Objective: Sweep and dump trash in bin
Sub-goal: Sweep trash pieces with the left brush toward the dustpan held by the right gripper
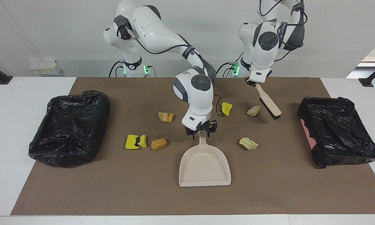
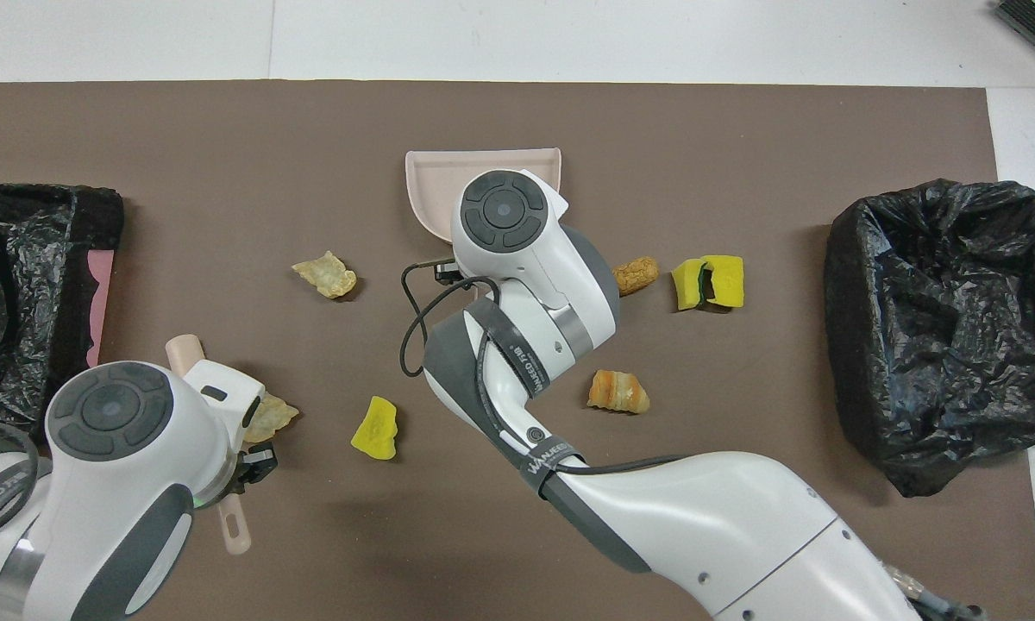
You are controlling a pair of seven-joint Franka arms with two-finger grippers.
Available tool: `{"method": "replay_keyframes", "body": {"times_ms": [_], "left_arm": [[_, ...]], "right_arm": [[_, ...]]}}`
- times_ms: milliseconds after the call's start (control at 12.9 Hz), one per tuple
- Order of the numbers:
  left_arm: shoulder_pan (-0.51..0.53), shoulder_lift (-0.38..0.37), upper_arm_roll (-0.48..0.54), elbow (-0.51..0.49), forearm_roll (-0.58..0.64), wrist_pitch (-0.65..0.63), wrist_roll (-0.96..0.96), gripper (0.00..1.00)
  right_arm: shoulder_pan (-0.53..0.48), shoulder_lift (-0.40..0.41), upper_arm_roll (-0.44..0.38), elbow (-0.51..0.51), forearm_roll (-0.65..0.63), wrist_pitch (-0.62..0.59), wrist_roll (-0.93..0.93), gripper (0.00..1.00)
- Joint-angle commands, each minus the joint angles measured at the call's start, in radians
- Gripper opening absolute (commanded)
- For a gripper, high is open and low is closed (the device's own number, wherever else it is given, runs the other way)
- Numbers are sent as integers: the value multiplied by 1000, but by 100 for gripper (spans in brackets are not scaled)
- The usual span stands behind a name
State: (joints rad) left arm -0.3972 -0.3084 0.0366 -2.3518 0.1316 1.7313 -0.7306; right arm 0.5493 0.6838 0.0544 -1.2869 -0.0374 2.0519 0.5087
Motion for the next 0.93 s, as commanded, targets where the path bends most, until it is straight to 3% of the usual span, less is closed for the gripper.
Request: {"method": "replay_keyframes", "body": {"times_ms": [0, 78, 155, 310, 620, 853], "left_arm": [[61, -47, -6, -58, 13, 30, 66, 0], [107, -48, -6, -60, 13, 28, 109, 0], [129, -57, -6, -70, 13, 19, 144, 0], [130, -103, -6, -147, 13, 34, 143, 0], [110, -95, -9, -196, 10, 77, 100, 0], [34, -87, -10, -219, -26, 149, 106, 0]], "right_arm": [[8, -16, 2, -28, -21, -15, 27, 34], [8, -16, 2, -28, -19, -16, 27, 10], [8, -18, 2, -28, -21, -22, 27, 0], [8, -52, 4, -28, -18, -32, 24, 0], [7, -127, 8, -75, 1, -44, -9, 0], [1, -158, 28, -94, 39, -107, -293, 0]]}}
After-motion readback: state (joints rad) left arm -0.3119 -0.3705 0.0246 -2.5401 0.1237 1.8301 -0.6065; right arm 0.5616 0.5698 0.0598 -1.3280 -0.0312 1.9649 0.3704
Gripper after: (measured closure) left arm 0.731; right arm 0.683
